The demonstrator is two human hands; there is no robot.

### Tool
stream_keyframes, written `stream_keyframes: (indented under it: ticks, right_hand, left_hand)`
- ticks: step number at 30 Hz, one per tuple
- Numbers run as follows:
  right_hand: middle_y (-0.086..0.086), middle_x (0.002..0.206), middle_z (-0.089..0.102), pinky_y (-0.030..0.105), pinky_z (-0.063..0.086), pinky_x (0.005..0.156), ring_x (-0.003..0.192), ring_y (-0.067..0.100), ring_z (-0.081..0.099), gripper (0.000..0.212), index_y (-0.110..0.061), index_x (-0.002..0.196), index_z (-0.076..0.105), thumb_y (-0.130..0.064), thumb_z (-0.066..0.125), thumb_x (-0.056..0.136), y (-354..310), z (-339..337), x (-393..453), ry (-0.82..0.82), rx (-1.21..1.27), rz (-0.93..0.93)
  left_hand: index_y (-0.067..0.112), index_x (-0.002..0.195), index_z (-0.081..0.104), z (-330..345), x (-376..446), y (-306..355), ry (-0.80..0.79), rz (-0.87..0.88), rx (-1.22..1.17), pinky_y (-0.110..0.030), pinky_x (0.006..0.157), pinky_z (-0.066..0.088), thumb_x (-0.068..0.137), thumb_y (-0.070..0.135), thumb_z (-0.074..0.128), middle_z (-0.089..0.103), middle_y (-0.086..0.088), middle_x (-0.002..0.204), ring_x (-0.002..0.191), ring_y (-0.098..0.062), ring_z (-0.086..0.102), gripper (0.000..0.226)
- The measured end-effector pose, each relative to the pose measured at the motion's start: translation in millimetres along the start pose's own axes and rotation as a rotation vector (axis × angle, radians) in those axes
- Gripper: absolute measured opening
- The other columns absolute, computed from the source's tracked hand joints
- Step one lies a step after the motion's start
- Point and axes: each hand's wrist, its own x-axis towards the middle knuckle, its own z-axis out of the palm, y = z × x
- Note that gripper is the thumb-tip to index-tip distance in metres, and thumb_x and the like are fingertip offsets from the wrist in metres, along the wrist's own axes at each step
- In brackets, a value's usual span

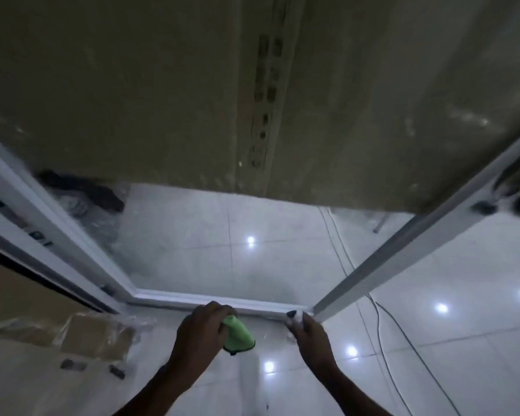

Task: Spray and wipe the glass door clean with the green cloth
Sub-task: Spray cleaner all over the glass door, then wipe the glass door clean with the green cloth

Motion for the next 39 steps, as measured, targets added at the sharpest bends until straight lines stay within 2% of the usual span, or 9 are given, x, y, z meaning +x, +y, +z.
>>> stream_keyframes:
  ticks: [3,6,11,15,19,28,32,36,39]
  right_hand:
    - [-0.019,0.085,0.074,0.013,0.05,0.073,0.085,-0.003,0.068,0.043,-0.03,0.097,0.07,-0.066,0.046,0.097,39.5,26.9,25.8,0.022,-0.023,0.018]
    - [-0.022,0.078,0.071,0.003,0.041,0.066,0.079,-0.007,0.064,0.019,-0.027,0.1,0.07,-0.038,0.054,0.105,108.2,52.2,73.9,0.033,-0.086,0.028]
    - [-0.015,0.079,0.069,0.005,0.042,0.064,0.07,-0.017,0.061,0.031,-0.012,0.098,0.072,-0.032,0.05,0.107,235.5,88.0,149.0,0.044,-0.151,0.034]
    - [0.005,0.092,0.076,0.025,0.04,0.069,0.088,0.018,0.068,0.04,-0.011,0.097,0.073,-0.037,0.045,0.107,327.1,118.6,202.9,0.074,-0.196,0.053]
    - [0.006,0.09,0.072,0.027,0.034,0.068,0.086,0.023,0.063,0.042,-0.01,0.091,0.07,-0.043,0.048,0.103,375.9,137.9,232.7,0.11,-0.218,0.074]
    - [0.005,0.115,0.068,0.012,0.037,0.073,0.104,0.015,0.06,0.031,-0.005,0.124,0.065,-0.024,0.046,0.108,392.5,151.8,239.2,0.087,-0.179,0.043]
    - [0.014,0.123,0.068,0.026,0.04,0.084,0.117,0.031,0.062,0.03,-0.005,0.126,0.061,-0.025,0.052,0.106,388.8,152.2,241.6,0.056,-0.198,0.094]
    - [0.02,0.149,0.051,0.035,0.04,0.107,0.137,0.035,0.048,0.065,0.001,0.149,0.039,-0.033,0.064,0.099,371.3,145.6,236.2,0.086,-0.197,0.159]
    - [0.019,0.146,0.053,0.034,0.039,0.109,0.135,0.032,0.05,0.051,0.0,0.145,0.045,-0.026,0.057,0.103,343.5,136.4,211.5,0.178,-0.219,0.113]
  left_hand:
    - [0.038,0.099,0.062,56.6,9.2,-24.5,0.001,0.024,-0.016,-0.033,0.07,0.052,0.073,0.023,0.052,0.063,0.016,0.093,0.09,-0.014,0.061,0.031]
    - [0.038,0.1,0.062,122.9,27.9,-50.9,-0.007,0.064,-0.021,-0.031,0.07,0.05,0.075,0.022,0.057,0.062,0.015,0.094,0.091,-0.013,0.059,0.03]
    - [0.037,0.101,0.065,239.9,48.5,-97.4,-0.031,0.163,-0.054,-0.031,0.071,0.05,0.075,0.018,0.061,0.064,0.015,0.096,0.09,-0.014,0.06,0.032]
    - [0.038,0.104,0.064,311.6,56.9,-127.9,-0.037,0.182,-0.061,-0.033,0.073,0.051,0.078,0.017,0.061,0.065,0.014,0.1,0.094,-0.015,0.06,0.033]
    - [0.035,0.105,0.067,350.9,57.8,-141.7,-0.029,0.149,-0.11,-0.032,0.074,0.05,0.08,0.013,0.063,0.065,0.012,0.101,0.096,-0.017,0.059,0.034]
    - [0.036,0.109,0.066,380.1,52.4,-142.7,-0.055,0.116,-0.13,-0.033,0.071,0.054,0.082,0.017,0.065,0.065,0.014,0.104,0.097,-0.012,0.059,0.032]
    - [0.037,0.11,0.066,381.9,49.7,-144.9,-0.067,0.107,-0.138,-0.027,0.069,0.051,0.082,0.017,0.066,0.063,0.018,0.103,0.097,-0.008,0.057,0.034]
    - [0.038,0.111,0.065,369.4,52.8,-142.7,-0.097,0.097,-0.159,-0.03,0.074,0.052,0.084,0.018,0.063,0.062,0.018,0.103,0.097,-0.007,0.058,0.034]
    - [0.038,0.111,0.064,342.4,47.4,-128.3,-0.108,0.054,-0.203,-0.033,0.075,0.053,0.083,0.02,0.061,0.062,0.017,0.102,0.096,-0.007,0.058,0.033]
